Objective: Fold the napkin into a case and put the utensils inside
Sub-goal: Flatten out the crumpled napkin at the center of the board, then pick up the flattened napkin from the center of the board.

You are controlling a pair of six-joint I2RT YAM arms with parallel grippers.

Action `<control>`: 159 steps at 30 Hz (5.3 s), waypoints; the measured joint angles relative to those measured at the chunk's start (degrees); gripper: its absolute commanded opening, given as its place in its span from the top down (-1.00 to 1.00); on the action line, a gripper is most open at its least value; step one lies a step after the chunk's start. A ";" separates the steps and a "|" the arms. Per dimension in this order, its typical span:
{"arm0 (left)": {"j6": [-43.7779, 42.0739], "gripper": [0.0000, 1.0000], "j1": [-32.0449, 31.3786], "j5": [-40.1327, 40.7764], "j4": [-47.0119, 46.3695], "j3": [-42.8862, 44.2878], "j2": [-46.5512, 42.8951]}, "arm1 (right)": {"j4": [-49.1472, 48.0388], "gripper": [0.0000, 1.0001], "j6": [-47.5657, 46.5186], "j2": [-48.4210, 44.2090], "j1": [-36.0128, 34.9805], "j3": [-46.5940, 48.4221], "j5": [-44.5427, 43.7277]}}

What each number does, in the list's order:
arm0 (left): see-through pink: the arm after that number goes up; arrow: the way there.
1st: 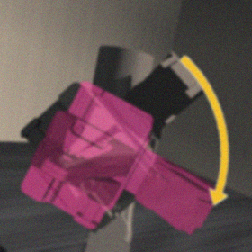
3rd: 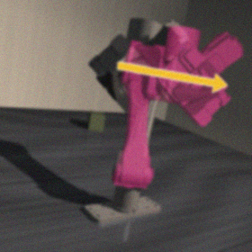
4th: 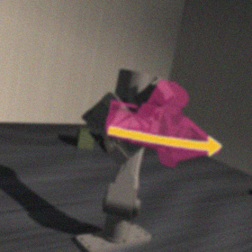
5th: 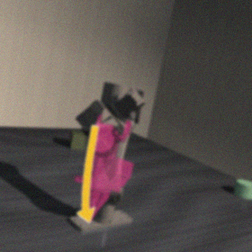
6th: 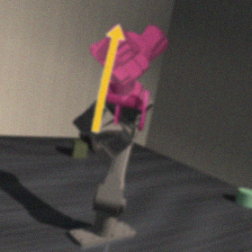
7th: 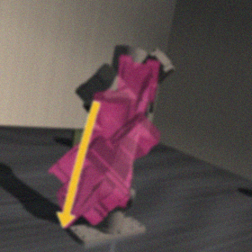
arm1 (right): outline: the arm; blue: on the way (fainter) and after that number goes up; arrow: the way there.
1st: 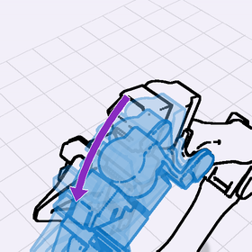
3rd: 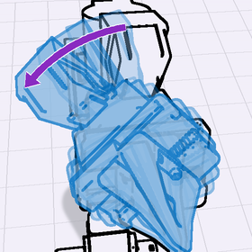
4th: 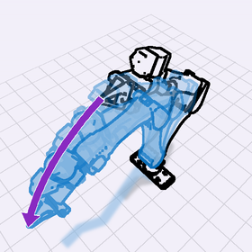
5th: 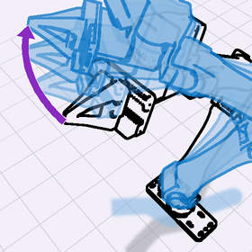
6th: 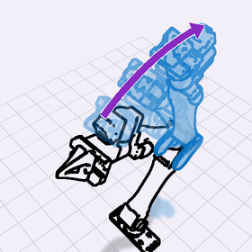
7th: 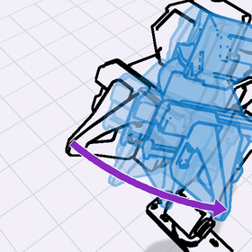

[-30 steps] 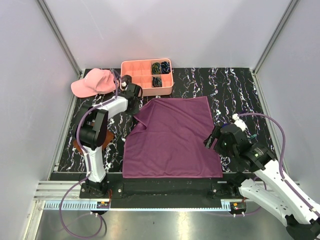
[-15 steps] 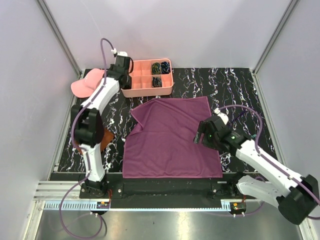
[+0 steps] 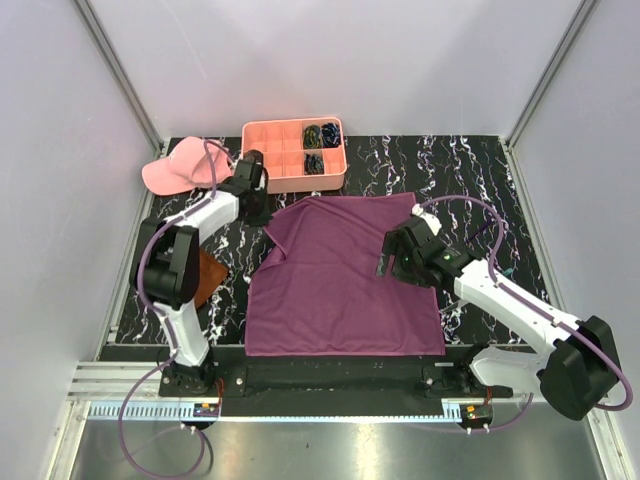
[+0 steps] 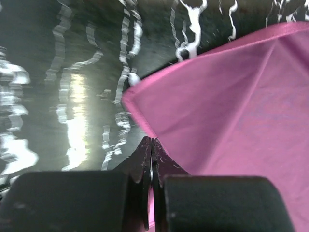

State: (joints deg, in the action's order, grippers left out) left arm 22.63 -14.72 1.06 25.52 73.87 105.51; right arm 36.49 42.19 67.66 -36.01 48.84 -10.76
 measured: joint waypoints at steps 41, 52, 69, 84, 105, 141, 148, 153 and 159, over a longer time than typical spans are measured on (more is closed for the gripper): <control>-1.14 0.45 3.72 -4.00 13.11 16.41 -0.26 | -2.14 -0.99 -3.41 7.02 3.30 2.23 -2.32; 12.15 0.10 -11.96 -7.96 3.52 -31.56 -50.18 | -1.66 -0.66 -2.10 6.01 10.73 -2.95 -1.77; 21.46 0.24 -12.39 1.07 -2.54 -35.30 -35.34 | -13.94 -0.54 -7.30 28.57 12.61 6.10 -0.22; 22.77 0.29 -1.55 2.01 -6.97 -23.45 -12.11 | -19.02 -0.65 -11.82 37.20 13.88 14.88 -0.07; 18.25 -0.06 -4.63 -6.78 -4.00 -34.49 -44.85 | 7.89 -0.57 6.49 4.57 14.29 -4.61 -1.53; 24.90 -0.31 0.22 -3.89 10.05 -39.19 -52.33 | 16.74 0.09 37.20 1.75 14.75 -14.95 -3.72; 26.51 -0.35 0.81 -3.87 13.90 -39.56 -55.98 | 16.50 0.45 38.93 3.78 14.75 -13.55 -3.69; 27.39 -0.33 0.85 -3.89 15.56 -41.13 -57.35 | 14.97 0.59 39.82 3.76 14.75 -13.44 -3.72; 28.26 0.01 0.87 -5.31 15.78 -45.59 -56.87 | 7.37 0.64 38.75 1.92 14.75 -15.72 -3.08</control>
State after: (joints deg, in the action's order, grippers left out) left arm 50.89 -13.85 -4.25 41.30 28.27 48.64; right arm 43.86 80.95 69.58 -21.26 33.12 -13.85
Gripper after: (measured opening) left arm 0.599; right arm 0.185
